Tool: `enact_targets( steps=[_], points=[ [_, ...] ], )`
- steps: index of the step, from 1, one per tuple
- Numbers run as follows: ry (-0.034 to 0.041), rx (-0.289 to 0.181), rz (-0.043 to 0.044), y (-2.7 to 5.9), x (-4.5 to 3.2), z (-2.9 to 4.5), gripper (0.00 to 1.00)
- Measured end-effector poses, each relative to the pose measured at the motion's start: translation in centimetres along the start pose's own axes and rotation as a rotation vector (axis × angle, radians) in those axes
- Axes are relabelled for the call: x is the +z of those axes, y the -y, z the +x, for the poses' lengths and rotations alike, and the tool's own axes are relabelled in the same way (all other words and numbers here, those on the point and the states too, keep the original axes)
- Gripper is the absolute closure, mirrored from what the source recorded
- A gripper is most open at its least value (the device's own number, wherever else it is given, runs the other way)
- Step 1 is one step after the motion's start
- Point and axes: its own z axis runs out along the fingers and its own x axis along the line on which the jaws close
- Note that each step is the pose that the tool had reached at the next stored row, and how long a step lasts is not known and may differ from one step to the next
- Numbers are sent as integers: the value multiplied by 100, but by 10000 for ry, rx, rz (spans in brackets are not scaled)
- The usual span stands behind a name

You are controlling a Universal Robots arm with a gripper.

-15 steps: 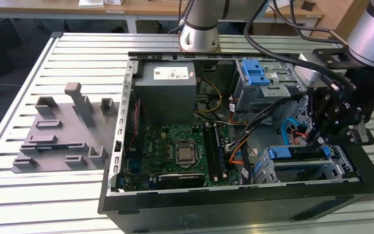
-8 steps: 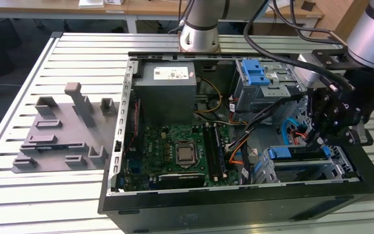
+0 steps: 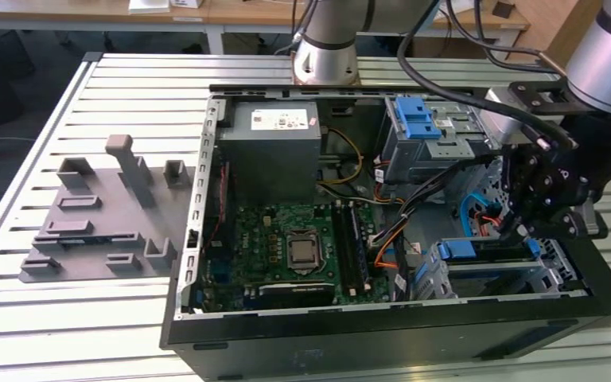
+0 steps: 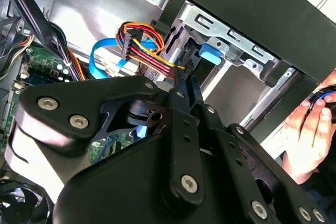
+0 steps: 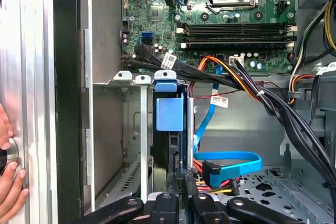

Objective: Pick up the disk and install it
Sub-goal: 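Insert the first disk wire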

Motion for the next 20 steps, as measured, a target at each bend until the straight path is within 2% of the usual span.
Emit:
enact_targets(
  steps=[4,9,20],
  points=[
    [37,2,-1,0,8,4,84],
    [133,5,-2,0,13,13,84],
    [135,5,-2,1,-13,42,84]
  ],
)
